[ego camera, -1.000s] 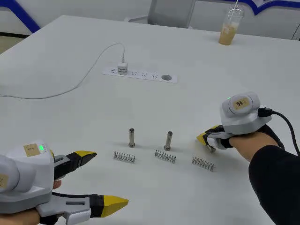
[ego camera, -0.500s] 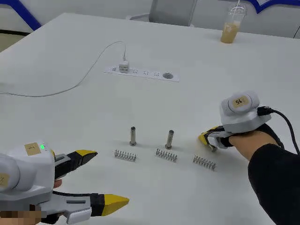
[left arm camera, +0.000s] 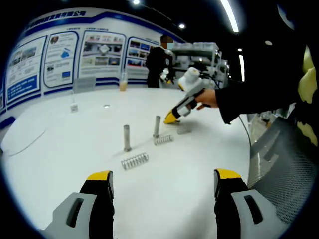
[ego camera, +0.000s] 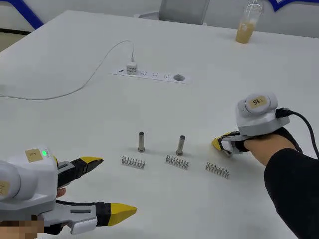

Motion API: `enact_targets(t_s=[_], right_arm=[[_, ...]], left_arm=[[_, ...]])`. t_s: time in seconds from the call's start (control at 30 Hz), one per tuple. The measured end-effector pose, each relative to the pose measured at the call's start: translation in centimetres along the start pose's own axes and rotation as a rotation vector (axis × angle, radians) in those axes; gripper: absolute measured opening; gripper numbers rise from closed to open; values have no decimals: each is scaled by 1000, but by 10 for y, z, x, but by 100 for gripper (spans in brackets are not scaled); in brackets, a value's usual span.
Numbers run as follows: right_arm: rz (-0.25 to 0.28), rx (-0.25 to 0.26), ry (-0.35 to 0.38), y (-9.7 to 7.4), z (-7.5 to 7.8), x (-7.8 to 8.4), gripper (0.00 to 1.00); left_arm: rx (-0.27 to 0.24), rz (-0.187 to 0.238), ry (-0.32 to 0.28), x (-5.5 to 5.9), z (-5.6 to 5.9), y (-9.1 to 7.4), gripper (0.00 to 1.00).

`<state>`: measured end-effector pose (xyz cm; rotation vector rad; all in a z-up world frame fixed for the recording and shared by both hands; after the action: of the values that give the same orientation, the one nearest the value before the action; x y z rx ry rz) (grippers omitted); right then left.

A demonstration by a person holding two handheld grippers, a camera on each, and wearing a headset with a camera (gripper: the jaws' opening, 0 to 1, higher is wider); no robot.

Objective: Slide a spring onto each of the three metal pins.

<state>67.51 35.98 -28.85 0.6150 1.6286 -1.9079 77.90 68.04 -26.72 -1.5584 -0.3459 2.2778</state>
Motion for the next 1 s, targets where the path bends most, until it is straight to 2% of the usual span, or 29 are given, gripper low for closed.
enact_targets(t_s=[0.33, 0.67, 1.0], right_arm=[[-6, 4, 26, -1, -1, 0, 9], [45, 5, 43, -19, -7, -9, 9], [78, 19, 31, -29, -12, -11, 9]], left_arm=[[1, 0, 2, 0, 0, 0, 84], [3, 7, 5, -1, 1, 1, 84], [7, 10, 16, -4, 3, 0, 84]])
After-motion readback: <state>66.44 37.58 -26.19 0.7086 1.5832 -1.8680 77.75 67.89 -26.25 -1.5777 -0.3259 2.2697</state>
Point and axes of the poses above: the centre of the closed fingertips' face, and the gripper's own axes: y roughly forward along the fingers, z roughly to its right, x roughly out of its underside, the point moved 8 cm from there along -y, roughly backward along the fingers, and after that the axes turned 14 degrees about -y, right-handed, at the moved point
